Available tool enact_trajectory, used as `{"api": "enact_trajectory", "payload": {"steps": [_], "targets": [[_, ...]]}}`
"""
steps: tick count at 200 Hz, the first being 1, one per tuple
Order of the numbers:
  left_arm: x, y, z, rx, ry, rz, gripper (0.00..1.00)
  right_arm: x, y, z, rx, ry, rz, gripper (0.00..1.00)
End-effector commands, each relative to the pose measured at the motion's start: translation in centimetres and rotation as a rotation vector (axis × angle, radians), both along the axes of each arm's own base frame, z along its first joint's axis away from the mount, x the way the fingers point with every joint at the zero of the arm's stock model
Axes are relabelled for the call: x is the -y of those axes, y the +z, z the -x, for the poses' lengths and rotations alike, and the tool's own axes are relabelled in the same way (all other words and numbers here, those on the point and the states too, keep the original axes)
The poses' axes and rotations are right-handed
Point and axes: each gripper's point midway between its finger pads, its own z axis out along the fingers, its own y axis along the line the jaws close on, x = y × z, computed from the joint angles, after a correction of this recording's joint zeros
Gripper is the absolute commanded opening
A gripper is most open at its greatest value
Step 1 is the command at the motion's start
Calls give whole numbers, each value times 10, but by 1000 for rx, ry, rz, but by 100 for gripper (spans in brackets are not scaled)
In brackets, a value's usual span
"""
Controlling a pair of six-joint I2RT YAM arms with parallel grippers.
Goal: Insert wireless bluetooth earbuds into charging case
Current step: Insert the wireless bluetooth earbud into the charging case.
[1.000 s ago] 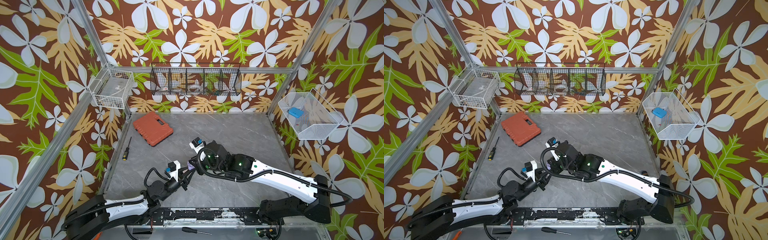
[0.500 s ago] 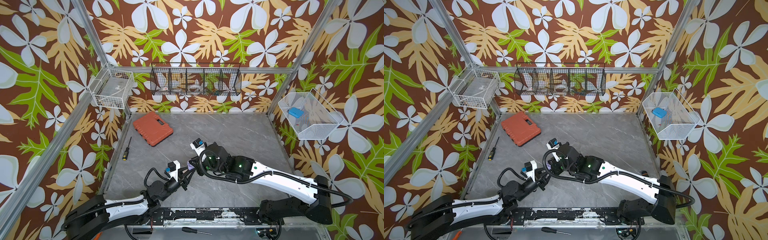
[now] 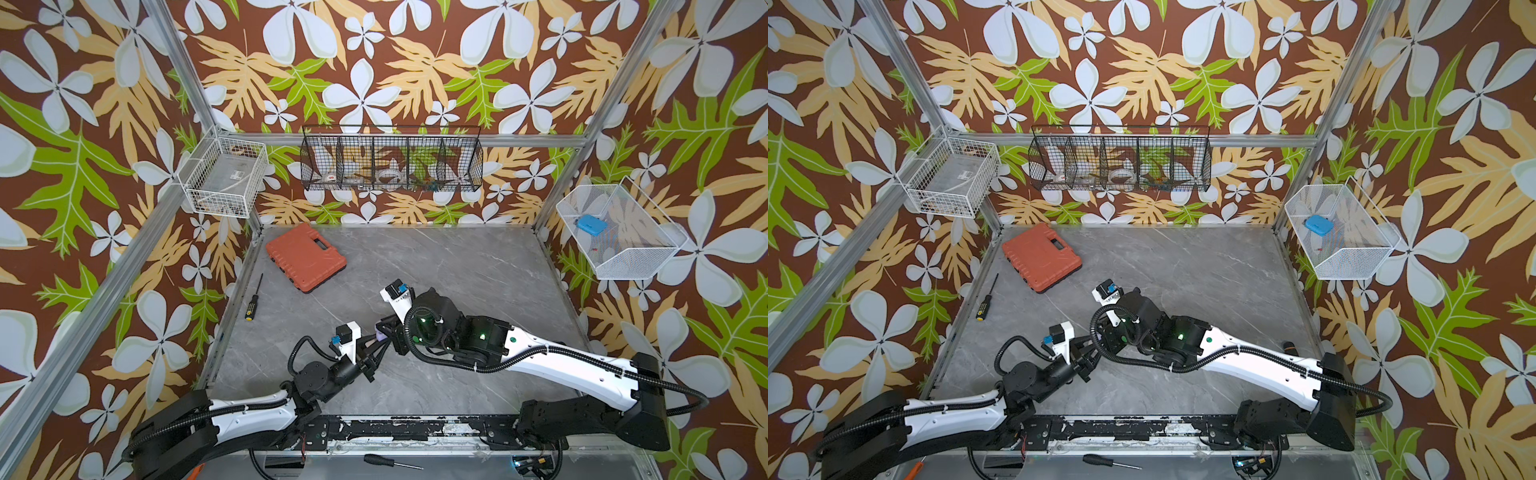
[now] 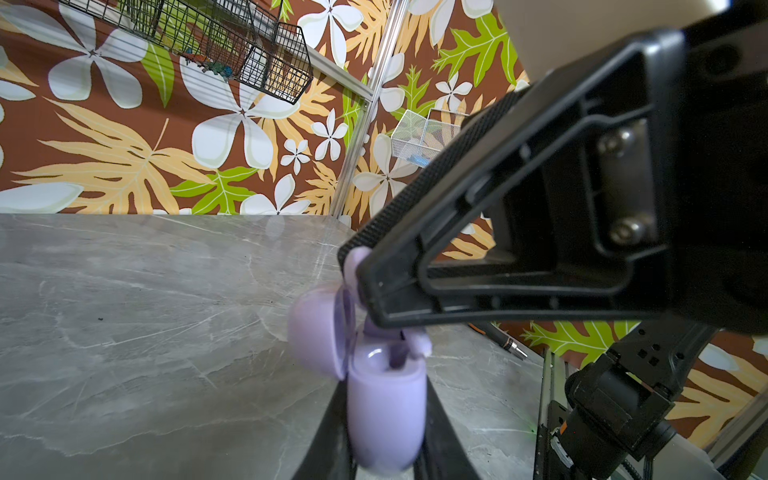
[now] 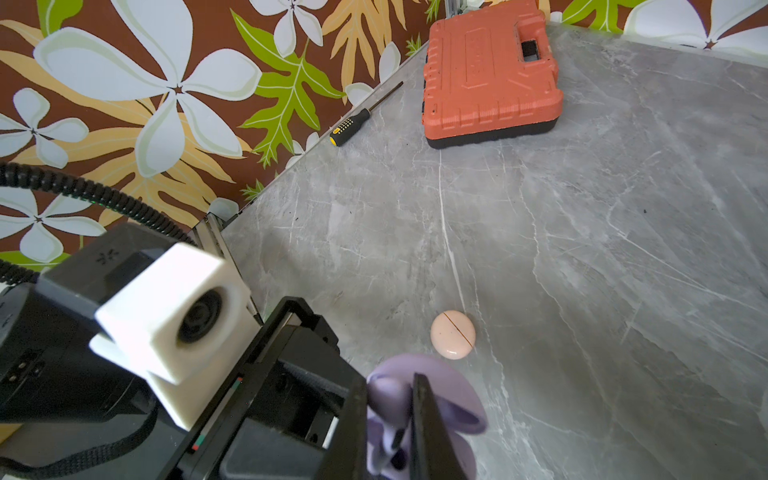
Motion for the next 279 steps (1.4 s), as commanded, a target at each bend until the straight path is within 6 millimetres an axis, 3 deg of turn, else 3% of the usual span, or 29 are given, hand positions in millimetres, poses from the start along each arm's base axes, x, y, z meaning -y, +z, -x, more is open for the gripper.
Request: {"api": "enact_trajectory", "payload": {"steps": [1,77,279], "targets": [[-2,13,1,23,1,52,0,1,2,-2,15,-14,-5,14],[-2,13,2,23,-5,53,0,4,6,-13,51,-68,-11,13],[-2,16,4,26,-15,66,0,5,9,-4,60,-74,-112,11]]}}
